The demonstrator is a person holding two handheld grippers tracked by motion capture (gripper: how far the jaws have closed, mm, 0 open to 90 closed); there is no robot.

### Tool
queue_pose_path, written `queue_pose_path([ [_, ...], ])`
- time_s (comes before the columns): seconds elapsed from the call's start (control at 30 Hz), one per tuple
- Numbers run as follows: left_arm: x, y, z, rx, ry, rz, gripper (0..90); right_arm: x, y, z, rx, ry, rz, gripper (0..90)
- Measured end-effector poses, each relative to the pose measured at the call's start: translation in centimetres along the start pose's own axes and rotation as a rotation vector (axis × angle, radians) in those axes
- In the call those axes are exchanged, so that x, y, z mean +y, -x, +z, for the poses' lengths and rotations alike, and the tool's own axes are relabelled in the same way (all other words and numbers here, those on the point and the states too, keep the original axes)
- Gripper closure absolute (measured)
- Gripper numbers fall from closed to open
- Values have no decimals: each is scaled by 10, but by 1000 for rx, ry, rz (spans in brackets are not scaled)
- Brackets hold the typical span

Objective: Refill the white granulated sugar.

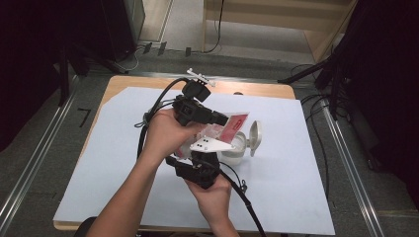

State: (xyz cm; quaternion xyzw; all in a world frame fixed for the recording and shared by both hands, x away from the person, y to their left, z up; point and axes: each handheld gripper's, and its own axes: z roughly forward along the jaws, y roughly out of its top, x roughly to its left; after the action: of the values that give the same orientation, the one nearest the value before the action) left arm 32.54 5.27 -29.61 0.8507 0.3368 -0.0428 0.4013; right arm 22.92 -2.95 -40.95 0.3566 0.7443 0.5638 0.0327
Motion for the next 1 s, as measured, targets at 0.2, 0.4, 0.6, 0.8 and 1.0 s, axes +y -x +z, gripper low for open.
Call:
queue_pose_path([
  [0.2,0,0,-1,-3,-2,-2,854,1,-1,1,-9,-1,-10,646],
  [0.4,-1,-2,-1,-7,-7,-6,864,-2,-4,4,-60,-6,-62,647],
  [0.6,-1,0,-1,0,-4,-10,862,-2,-5,3,-59,2,-58,648],
  [0.8,-1,0,-1,-1,-8,-6,858,-3,-4,3,-54,3,-55,647],
  [1.0,-1,0,-1,-3,-7,-10,858,-3,-4,3,-53,3,-49,647],
])
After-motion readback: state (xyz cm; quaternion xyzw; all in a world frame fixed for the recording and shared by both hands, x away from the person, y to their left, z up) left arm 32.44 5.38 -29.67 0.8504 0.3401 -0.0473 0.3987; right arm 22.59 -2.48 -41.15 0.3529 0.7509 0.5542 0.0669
